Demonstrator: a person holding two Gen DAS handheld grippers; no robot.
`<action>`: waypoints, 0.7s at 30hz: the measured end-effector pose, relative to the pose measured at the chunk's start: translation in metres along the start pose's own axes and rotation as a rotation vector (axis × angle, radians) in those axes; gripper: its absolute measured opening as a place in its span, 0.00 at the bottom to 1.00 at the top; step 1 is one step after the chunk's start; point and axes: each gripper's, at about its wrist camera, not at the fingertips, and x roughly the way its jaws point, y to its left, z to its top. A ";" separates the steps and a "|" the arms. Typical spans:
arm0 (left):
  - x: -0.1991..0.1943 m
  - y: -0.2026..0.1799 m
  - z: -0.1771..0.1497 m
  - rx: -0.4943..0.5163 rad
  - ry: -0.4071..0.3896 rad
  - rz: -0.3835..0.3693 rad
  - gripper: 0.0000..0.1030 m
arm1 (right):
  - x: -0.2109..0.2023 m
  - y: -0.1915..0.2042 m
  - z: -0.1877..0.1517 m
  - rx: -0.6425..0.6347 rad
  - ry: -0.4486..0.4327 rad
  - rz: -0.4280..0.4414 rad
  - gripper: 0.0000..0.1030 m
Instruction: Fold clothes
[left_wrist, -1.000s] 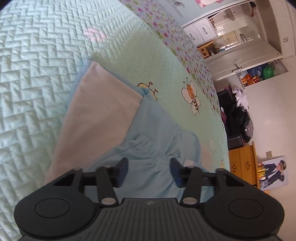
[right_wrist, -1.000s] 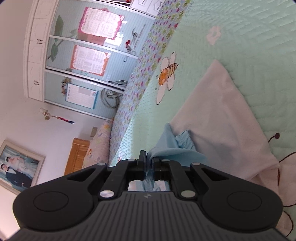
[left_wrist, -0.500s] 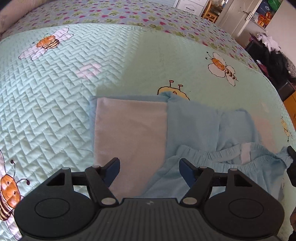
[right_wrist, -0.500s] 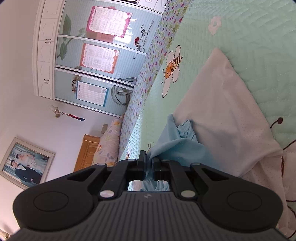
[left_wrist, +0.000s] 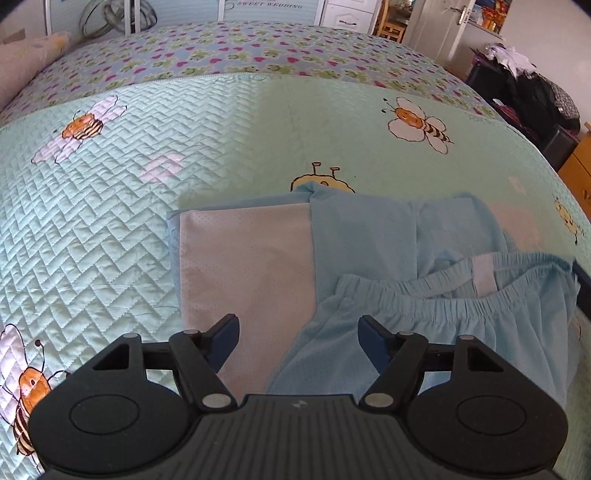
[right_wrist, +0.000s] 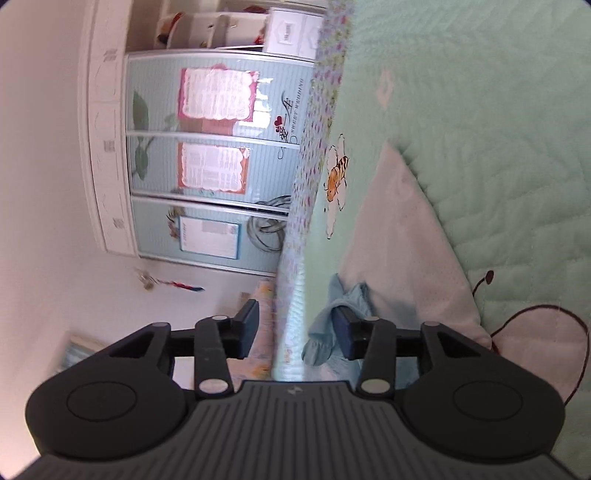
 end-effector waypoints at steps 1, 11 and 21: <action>-0.005 -0.001 -0.006 0.004 -0.010 -0.008 0.71 | -0.002 0.003 0.003 0.001 -0.002 0.006 0.46; -0.046 0.020 -0.076 -0.105 -0.082 -0.110 0.74 | 0.017 0.106 -0.021 -0.927 0.151 -0.434 0.60; -0.044 0.031 -0.090 -0.139 -0.082 -0.122 0.75 | 0.063 0.076 -0.036 -1.362 0.348 -0.516 0.71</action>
